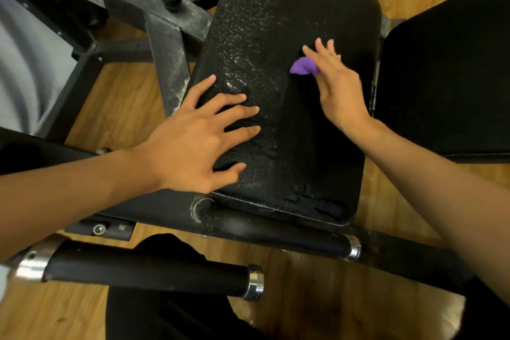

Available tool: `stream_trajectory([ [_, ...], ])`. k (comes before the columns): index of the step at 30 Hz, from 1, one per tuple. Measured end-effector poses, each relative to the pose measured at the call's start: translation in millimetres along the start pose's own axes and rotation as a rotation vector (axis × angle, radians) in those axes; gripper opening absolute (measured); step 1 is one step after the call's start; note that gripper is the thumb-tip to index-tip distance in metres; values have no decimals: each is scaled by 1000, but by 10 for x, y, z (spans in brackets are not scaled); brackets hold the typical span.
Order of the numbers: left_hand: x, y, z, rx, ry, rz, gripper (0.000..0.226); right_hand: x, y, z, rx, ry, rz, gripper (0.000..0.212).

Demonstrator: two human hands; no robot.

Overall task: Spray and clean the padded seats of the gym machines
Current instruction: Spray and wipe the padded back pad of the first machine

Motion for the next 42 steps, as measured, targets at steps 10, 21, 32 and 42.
stream_trajectory([
  [10,-4,-45,4,-36,-6,-4,62,744,-1617,-26,355,93,-500,55],
  [21,10,-4,3,-65,-28,7,59,591,-1573,-21,381,-87,-740,80],
  [32,10,-33,20,-53,-32,24,60,234,-1995,-85,422,-256,-730,92],
  [42,1,10,22,-49,-24,6,59,250,-1388,-9,233,-46,-489,73],
])
Point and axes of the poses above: each hand's wrist, its own y-axis towards the middle knuckle, its own z-axis out of the palm, x = y × z, the point moved 5 cm from there along y, towards the middle knuckle, and after that the axes turned 4 degrees about -y, right-handed, at the moved point
